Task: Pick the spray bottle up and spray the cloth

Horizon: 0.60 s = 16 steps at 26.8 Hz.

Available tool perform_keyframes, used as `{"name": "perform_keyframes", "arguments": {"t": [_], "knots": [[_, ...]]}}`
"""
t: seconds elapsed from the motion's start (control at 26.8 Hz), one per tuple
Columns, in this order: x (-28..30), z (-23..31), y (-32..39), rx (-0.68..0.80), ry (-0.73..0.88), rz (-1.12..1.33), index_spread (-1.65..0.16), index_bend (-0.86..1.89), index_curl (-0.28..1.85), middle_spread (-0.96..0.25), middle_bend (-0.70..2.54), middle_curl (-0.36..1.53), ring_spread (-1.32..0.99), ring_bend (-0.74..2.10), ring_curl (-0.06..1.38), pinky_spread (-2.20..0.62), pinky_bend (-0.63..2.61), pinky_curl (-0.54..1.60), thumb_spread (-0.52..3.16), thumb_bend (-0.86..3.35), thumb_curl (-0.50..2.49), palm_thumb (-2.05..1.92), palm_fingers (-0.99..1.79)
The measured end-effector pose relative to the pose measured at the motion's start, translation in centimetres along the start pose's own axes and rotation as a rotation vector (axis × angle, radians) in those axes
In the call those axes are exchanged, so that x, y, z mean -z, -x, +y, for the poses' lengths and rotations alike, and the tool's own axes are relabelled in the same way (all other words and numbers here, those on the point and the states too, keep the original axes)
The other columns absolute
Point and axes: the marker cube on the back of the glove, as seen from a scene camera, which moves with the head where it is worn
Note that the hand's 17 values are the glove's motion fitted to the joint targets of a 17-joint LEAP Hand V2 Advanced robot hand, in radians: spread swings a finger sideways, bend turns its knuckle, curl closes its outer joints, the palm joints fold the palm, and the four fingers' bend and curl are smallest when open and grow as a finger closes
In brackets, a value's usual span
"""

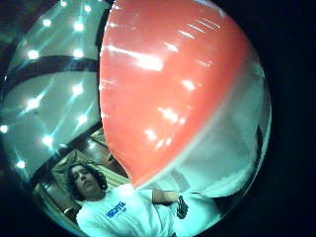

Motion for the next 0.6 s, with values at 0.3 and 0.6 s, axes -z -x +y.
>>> {"name": "perform_keyframes", "arguments": {"t": [0.3,0.6], "knots": [[-7.3,1.0,-4.1,0.083,-0.060,-0.018,-0.21,0.41,0.59,-0.11,0.66,0.55,-0.17,0.76,0.49,-0.27,0.49,0.45,0.28,-0.03,0.85,0.92,1.37],[-9.3,1.3,-8.7,0.066,-0.209,0.045,-0.20,0.41,0.60,-0.09,0.66,0.55,-0.16,0.69,0.48,-0.26,0.50,0.45,0.29,-0.03,0.85,0.92,1.33]]}}
